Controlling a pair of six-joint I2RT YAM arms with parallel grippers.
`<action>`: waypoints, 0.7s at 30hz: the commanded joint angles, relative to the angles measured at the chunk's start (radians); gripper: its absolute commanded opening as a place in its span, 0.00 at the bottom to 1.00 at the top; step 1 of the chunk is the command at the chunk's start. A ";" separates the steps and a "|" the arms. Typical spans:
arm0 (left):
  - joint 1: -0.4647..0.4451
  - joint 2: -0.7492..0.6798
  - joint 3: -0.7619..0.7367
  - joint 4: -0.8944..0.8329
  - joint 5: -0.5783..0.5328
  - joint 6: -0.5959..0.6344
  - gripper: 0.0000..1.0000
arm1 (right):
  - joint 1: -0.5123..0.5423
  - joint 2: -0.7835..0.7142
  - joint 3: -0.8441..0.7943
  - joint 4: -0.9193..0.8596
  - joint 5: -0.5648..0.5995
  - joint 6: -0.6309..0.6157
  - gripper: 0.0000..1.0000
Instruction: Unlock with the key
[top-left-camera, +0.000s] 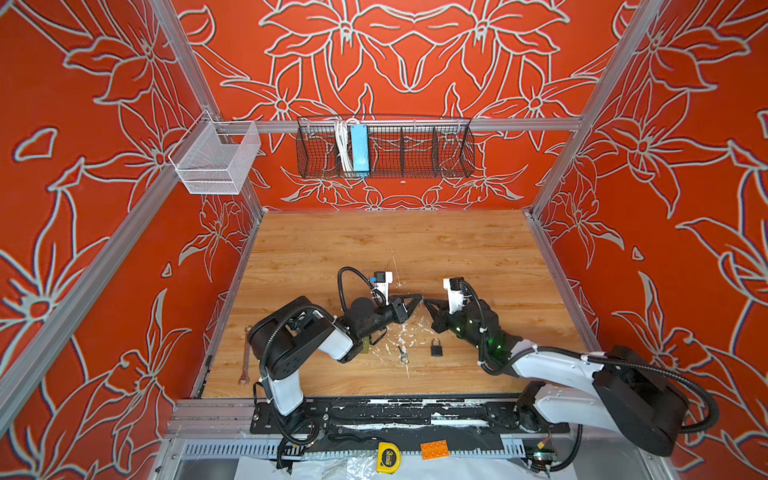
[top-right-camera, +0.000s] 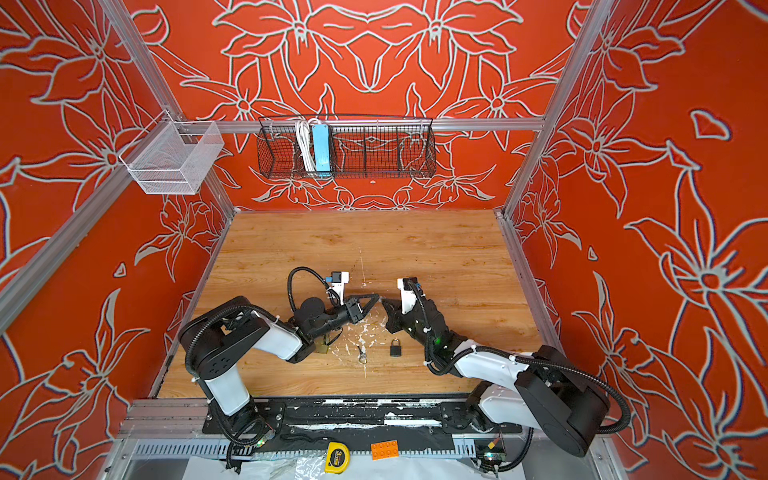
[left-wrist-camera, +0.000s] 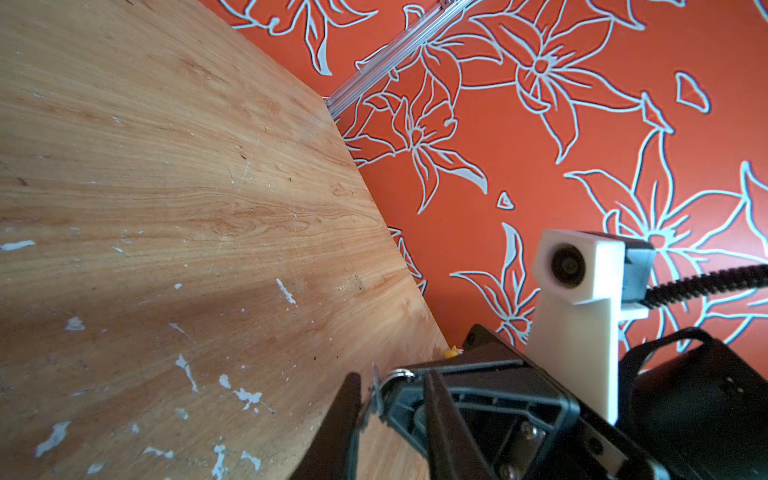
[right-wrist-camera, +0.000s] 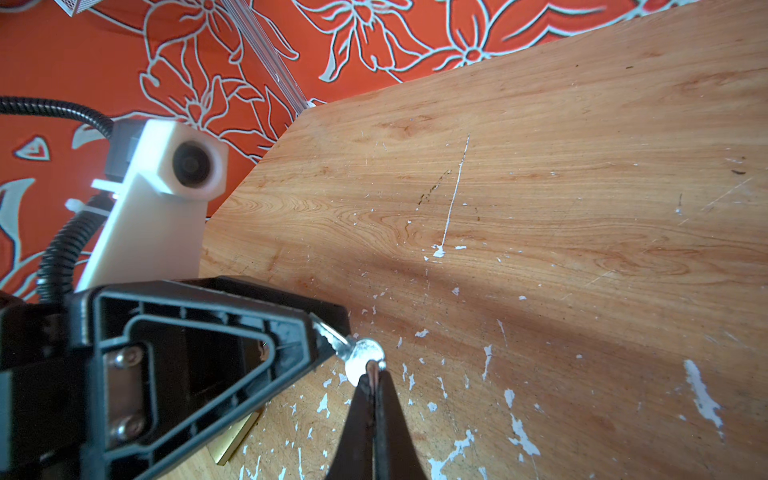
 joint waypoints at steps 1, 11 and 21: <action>-0.003 -0.014 0.015 0.036 0.012 -0.006 0.23 | 0.010 0.004 0.027 0.014 0.019 -0.001 0.00; -0.002 -0.035 -0.004 0.036 -0.019 0.010 0.08 | 0.013 -0.005 0.025 0.007 0.025 -0.006 0.00; 0.004 -0.048 -0.031 0.035 -0.065 0.049 0.00 | 0.012 -0.050 0.024 -0.046 0.048 -0.036 0.00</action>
